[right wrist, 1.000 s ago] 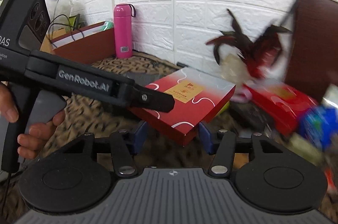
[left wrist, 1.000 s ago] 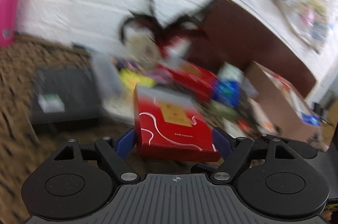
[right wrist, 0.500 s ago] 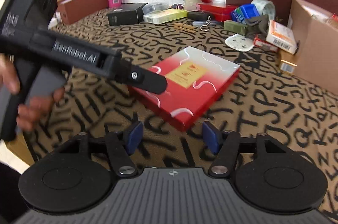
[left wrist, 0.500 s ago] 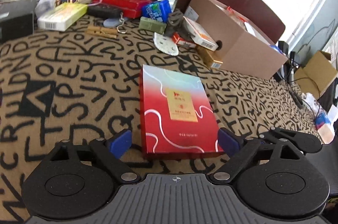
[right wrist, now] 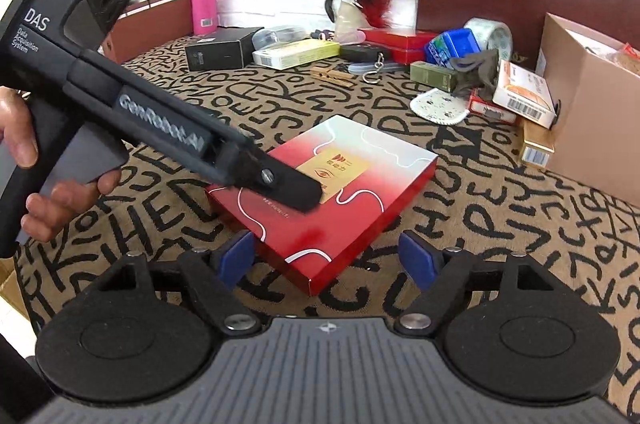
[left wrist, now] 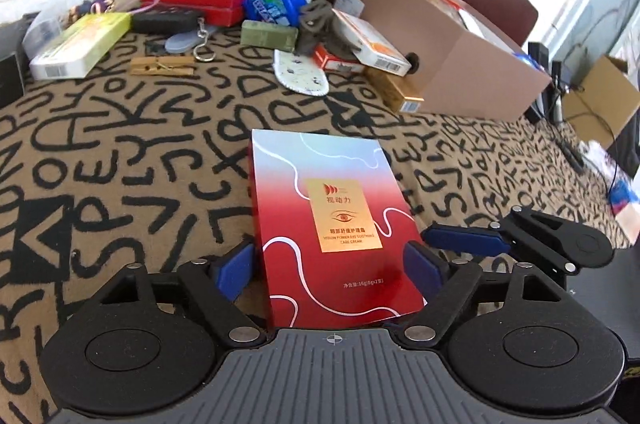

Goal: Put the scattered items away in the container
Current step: 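Grasp the red-and-white gift box with the left gripper and lift it, then carry the gift box into the cardboard box and open the left gripper, then move the left gripper back toward the wooden clothespin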

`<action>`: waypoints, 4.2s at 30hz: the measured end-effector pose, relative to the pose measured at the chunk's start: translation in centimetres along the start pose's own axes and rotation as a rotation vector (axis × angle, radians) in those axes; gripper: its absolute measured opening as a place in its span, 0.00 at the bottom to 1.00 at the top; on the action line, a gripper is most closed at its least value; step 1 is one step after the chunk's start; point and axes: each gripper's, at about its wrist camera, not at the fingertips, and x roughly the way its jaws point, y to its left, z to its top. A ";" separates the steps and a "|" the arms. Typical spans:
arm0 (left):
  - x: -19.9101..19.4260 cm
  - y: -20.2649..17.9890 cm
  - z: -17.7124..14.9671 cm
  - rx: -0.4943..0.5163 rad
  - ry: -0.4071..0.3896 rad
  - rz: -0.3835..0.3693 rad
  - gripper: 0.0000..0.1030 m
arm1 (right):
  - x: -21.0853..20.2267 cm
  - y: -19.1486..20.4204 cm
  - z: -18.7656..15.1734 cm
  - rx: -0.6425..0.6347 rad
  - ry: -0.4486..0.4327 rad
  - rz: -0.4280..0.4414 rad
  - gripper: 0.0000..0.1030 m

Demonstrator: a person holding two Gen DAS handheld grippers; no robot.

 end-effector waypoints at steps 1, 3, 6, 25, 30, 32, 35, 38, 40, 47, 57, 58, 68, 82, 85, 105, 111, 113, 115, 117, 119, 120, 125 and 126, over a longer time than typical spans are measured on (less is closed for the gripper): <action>0.1 0.0 0.0 0.005 0.000 -0.001 0.85 | 0.2 0.0 -0.1 -0.001 0.007 0.001 0.80; 0.1 -0.1 0.0 0.004 -0.002 0.001 0.85 | 0.5 -0.1 -0.2 -0.002 0.022 0.005 0.80; 0.6 -0.1 0.3 0.008 -0.006 0.010 0.86 | 0.6 -0.1 0.0 -0.007 0.021 0.004 0.80; 0.1 -1.7 1.0 0.025 -0.019 0.045 0.79 | 1.2 0.1 0.3 0.016 -0.003 -0.011 0.82; -2.0 -4.3 2.9 0.060 -0.113 0.018 0.79 | -2.0 0.0 1.1 -0.011 -0.081 -0.054 0.82; -2.7 -5.5 4.3 0.077 -0.151 -0.002 0.79 | -3.5 -0.4 1.8 -0.030 -0.124 -0.083 0.82; -3.1 -7.6 6.9 0.102 -0.200 -0.038 0.79 | -5.6 -1.7 3.2 -0.050 -0.185 -0.124 0.82; -2.7 -9.8 9.7 0.132 -0.241 -0.067 0.79 | -7.5 -3.7 4.8 -0.049 -0.238 -0.165 0.82; -1.9 -11.2 11.6 0.141 -0.261 -0.082 0.79 | -8.6 -5.1 5.8 -0.059 -0.265 -0.204 0.82; 2.2 -15.5 17.5 0.166 -0.307 -0.118 0.79 | -10.2 -11.2 8.7 -0.067 -0.308 -0.306 0.81; 10.2 -15.8 24.5 0.110 -0.302 -0.097 0.79 | -6.7 -21.6 12.2 -0.070 -0.242 -0.270 0.82; 10.9 -15.4 25.0 0.099 -0.301 -0.090 0.80 | -6.1 -22.2 12.5 -0.082 -0.235 -0.264 0.82; 14.8 -11.5 26.2 0.040 -0.251 -0.061 0.89 | 3.0 -27.1 14.8 -0.146 -0.041 -0.296 0.80; 13.2 -12.8 24.7 0.122 -0.268 -0.032 1.00 | 3.3 -25.8 15.5 -0.135 -0.039 -0.332 0.79; 11.7 -13.0 23.7 0.120 -0.269 -0.039 1.00 | 1.7 -24.5 15.3 -0.139 -0.068 -0.364 0.88; -0.9 -7.8 7.6 -0.118 -0.262 -0.061 1.00 | -5.4 -8.0 10.2 -0.148 -0.202 -0.212 1.00; -3.1 -2.5 2.7 -0.208 -0.243 0.013 1.00 | -1.8 -2.8 8.6 -0.124 -0.140 -0.074 1.00; -3.6 -0.6 1.7 -0.244 -0.237 0.037 1.00 | -0.5 -1.1 8.4 -0.134 -0.118 -0.049 1.00; -4.2 1.2 1.1 -0.267 -0.236 0.069 1.00 | 0.8 0.2 8.5 -0.142 -0.105 -0.031 1.00; -4.6 2.7 1.0 -0.279 -0.240 0.101 1.00 | 1.8 1.2 8.6 -0.129 -0.092 -0.013 0.99; -4.9 4.4 0.9 -0.297 -0.253 0.126 1.00 | 2.8 1.6 9.0 -0.110 -0.084 -0.004 0.99; -5.0 5.0 0.9 -0.309 -0.258 0.135 1.00 | 3.3 1.6 9.2 -0.102 -0.080 -0.005 0.99; -4.2 8.2 1.2 -0.360 -0.248 0.135 1.00 | 5.8 1.4 10.0 -0.048 -0.046 -0.010 0.99; -3.9 8.5 1.5 -0.359 -0.246 0.132 1.00 | 6.3 1.3 10.1 -0.043 -0.039 -0.008 0.99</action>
